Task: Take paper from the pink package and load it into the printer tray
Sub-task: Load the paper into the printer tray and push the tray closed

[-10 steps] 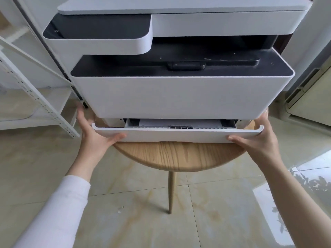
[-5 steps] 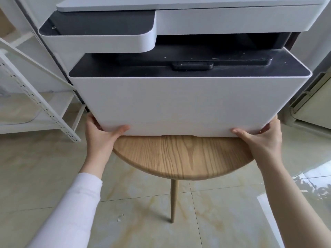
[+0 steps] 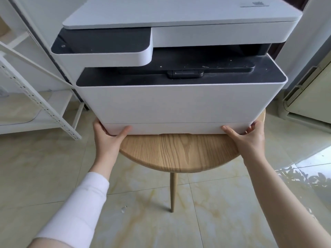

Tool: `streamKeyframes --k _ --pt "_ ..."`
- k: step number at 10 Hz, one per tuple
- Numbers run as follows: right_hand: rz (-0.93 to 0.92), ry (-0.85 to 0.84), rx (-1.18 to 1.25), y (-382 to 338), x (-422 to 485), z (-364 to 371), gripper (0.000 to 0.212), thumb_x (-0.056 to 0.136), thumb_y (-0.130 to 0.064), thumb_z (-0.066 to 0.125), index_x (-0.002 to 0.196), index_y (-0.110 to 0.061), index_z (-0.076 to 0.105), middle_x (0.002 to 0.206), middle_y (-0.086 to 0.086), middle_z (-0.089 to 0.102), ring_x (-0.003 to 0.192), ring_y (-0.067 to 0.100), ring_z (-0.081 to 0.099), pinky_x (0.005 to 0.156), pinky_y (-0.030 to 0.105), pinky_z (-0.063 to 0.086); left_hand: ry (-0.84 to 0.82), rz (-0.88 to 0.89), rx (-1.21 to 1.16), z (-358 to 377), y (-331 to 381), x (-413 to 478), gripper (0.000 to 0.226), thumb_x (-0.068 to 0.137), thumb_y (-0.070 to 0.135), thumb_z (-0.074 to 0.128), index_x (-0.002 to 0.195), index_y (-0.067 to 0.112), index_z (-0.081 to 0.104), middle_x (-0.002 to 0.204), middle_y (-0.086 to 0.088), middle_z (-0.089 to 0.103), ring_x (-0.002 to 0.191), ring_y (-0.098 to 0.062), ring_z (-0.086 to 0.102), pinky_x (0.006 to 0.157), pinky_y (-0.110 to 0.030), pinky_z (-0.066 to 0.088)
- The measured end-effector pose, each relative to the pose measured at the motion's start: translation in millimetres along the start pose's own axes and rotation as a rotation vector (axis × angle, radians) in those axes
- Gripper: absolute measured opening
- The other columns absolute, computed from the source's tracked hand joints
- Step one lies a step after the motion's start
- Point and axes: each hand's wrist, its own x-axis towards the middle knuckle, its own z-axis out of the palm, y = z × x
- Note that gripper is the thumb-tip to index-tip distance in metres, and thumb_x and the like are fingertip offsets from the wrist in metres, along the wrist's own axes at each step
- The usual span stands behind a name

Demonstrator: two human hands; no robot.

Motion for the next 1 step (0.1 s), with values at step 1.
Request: streamKeyframes --k 1 --pt "0.046 0.029 0.038 -6.0 -26.3 2.8 0.076 0.064 -0.024 0.083 0.129 -0.018 0.042 0.122 -0.008 0.053 0.115 0.011 0.051 0.099 0.031 0.042 -0.007 -0.097 -0.019 1.6 8.5 -19.2 0.08 0.071 0.007 0.077 0.134 0.009 0.028 0.137 -0.006 0.045 0.124 -0.011 0.047 0.098 -0.017 0.043"
